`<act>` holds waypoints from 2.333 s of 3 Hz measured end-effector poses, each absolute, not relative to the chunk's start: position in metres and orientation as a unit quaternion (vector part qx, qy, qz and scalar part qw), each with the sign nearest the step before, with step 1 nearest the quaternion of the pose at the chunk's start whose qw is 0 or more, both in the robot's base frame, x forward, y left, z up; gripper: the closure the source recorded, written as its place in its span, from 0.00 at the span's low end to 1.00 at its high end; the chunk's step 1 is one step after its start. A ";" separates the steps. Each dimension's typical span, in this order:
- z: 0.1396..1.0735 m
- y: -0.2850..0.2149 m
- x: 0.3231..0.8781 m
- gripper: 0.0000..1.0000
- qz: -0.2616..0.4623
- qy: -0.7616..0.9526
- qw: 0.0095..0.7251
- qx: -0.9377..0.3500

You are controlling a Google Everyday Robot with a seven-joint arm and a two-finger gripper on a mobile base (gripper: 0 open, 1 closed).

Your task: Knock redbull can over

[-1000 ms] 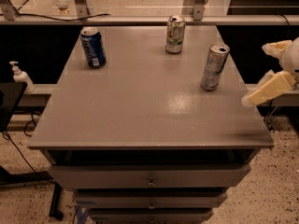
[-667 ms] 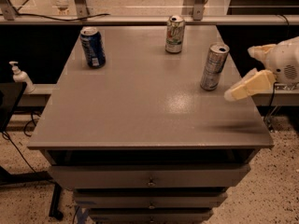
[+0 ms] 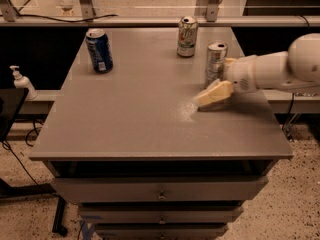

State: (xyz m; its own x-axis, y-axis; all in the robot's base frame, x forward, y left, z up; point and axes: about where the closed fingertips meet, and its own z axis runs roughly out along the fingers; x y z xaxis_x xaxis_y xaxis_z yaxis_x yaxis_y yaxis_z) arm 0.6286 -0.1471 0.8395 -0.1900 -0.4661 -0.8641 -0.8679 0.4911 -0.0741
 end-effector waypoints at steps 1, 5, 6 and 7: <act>0.810 -0.121 0.710 0.00 0.195 0.700 0.501 -0.470; 0.818 -0.121 0.709 0.00 0.195 0.700 0.501 -0.470; 0.818 -0.121 0.709 0.18 0.195 0.700 0.501 -0.470; 0.818 -0.121 0.709 0.41 0.195 0.700 0.501 -0.470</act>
Offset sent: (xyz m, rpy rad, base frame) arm 0.3298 0.0103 -0.5120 0.2285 0.0431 0.0207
